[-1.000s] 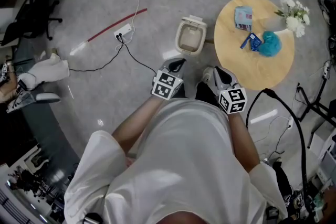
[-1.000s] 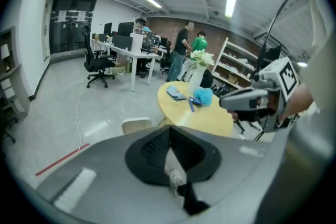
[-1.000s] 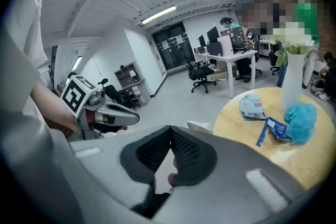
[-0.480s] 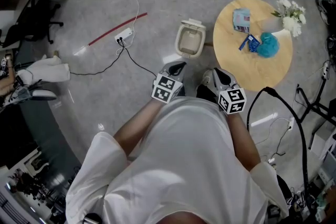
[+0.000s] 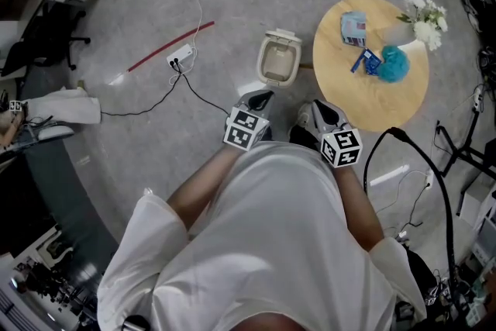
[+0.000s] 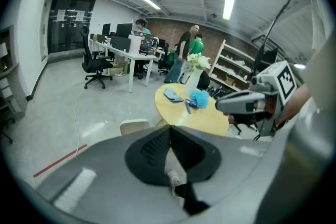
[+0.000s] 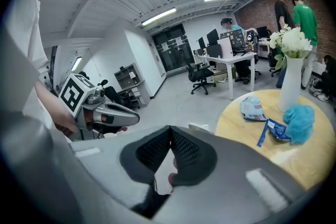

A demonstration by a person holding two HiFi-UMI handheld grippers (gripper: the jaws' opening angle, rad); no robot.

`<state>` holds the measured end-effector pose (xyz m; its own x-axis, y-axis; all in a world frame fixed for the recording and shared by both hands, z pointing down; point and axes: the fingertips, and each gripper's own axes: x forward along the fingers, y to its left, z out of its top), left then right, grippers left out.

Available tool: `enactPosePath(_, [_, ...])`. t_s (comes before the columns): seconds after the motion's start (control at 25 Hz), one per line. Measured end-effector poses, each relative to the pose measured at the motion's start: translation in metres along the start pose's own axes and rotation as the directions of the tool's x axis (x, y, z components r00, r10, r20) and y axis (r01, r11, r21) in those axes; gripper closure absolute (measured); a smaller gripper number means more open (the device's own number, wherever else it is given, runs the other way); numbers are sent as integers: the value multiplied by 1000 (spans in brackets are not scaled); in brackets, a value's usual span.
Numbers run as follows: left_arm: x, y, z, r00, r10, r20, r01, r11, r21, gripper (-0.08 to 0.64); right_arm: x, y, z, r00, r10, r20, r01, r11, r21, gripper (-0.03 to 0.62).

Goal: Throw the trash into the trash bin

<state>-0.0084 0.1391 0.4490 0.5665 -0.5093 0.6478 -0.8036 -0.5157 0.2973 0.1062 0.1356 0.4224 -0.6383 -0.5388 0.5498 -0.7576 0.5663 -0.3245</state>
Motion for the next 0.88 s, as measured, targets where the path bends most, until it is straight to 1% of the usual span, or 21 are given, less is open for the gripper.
enactPosePath(0.2, [1, 6, 1, 1000, -19, -6, 19, 999, 29, 555, 3, 3, 3, 1000, -25, 8, 25, 1000, 13, 592])
enactPosePath(0.32, [-2, 11, 5, 999, -38, -13, 38, 998, 42, 555, 6, 6, 7, 999, -50, 11, 50, 998, 23, 592])
enactPosePath(0.44, [-2, 18, 6, 999, -50, -17, 51, 996, 69, 555, 7, 4, 9, 997, -77, 21, 76, 996, 46, 592])
enactPosePath(0.6, [-1, 15, 13, 994, -100, -40, 104, 989, 105, 555, 12, 1, 10, 994, -108, 33, 105, 992, 75, 591])
enactPosePath(0.72, [1, 15, 15, 991, -123, -48, 128, 983, 134, 555, 14, 2, 7, 991, -126, 34, 123, 988, 95, 591])
enactPosePath(0.88, [-2, 16, 21, 986, -157, -52, 164, 975, 151, 555, 15, 1, 7, 987, -160, 33, 155, 982, 111, 591])
